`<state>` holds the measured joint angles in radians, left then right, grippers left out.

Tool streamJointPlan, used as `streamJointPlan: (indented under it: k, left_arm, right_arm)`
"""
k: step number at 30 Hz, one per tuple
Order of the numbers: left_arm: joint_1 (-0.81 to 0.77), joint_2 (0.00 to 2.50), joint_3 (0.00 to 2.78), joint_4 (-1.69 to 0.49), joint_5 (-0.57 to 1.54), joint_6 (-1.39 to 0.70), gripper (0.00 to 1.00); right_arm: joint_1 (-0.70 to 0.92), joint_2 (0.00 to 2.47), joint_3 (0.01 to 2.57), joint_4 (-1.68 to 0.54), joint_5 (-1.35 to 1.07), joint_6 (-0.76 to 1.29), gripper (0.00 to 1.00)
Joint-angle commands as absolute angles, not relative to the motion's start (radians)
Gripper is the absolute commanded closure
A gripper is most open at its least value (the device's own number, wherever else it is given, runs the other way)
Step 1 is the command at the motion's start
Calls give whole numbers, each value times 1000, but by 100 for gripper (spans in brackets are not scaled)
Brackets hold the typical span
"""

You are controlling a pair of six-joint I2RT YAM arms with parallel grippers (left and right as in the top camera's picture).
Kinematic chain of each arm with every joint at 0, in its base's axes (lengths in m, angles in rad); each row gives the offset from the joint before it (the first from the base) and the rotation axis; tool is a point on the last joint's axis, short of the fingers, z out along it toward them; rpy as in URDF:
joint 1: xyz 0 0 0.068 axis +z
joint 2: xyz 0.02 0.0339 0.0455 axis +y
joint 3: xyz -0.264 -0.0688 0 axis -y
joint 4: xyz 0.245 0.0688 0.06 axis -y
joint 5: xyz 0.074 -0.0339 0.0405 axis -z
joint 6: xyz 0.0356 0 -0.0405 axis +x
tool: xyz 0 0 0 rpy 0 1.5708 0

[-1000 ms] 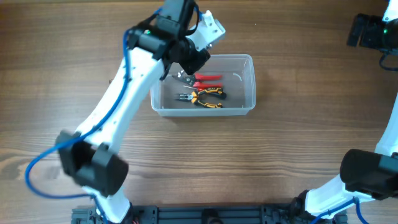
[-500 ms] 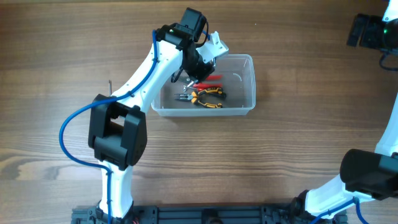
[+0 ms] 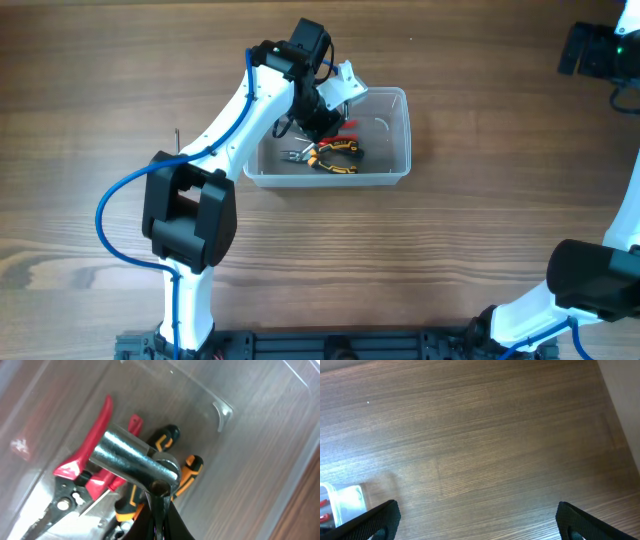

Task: Pack container
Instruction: 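Lower the wrench into the container and open the left gripper, then move the left gripper back toward the green-handled screwdriver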

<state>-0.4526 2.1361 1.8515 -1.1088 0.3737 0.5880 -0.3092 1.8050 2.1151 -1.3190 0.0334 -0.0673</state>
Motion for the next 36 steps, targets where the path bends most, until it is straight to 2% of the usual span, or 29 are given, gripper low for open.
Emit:
streamJointPlan:
  k: [1, 6, 7, 9, 19, 20, 21, 22, 24, 26, 27, 28, 36]
  left_arm:
    - [-461, 2143, 1863, -1134, 414, 651, 96]
    - [-460, 2144, 1863, -1127, 403, 651, 95]
    - [-460, 2144, 1862, -1124, 396, 651, 89]
    - [-460, 2144, 1861, -1122, 392, 651, 85]
    - [-460, 2144, 1861, -1077, 359, 651, 84]
    - [-460, 2144, 1861, -1060, 350, 651, 80]
    - [-460, 2143, 1861, -1039, 338, 651, 69]
    - [-460, 2141, 1862, -1016, 318, 650, 49]
    - [-460, 2130, 1870, -984, 273, 641, 39]
    - [-460, 2106, 1903, -963, 192, 614, 12]
    - [-460, 2093, 1923, -955, 153, 586, 4]
    - [-459, 2084, 1938, -949, 126, 564, 0]
    - [-410, 1933, 2045, -951, -86, 270, 0]
  right_arm:
    - [-306, 1795, 2114, -1316, 25, -49, 0]
    - [-306, 1795, 2114, -1316, 25, -49, 0]
    - [-306, 1795, 2114, -1316, 25, -49, 0]
    - [-306, 1795, 2114, -1316, 25, -49, 0]
    - [-306, 1795, 2114, -1316, 25, -50, 0]
    - [-306, 1795, 2114, -1316, 25, -50, 0]
    - [-306, 1795, 2114, -1316, 25, -49, 0]
    - [-306, 1795, 2114, -1316, 25, -50, 0]
    - [-306, 1795, 2114, -1316, 25, -50, 0]
    - [-306, 1795, 2114, -1316, 25, -49, 0]
    - [-306, 1795, 2114, -1316, 25, -49, 0]
    - [-306, 1795, 2114, -1316, 25, -49, 0]
    - [-306, 1795, 2114, -1316, 25, -49, 0]
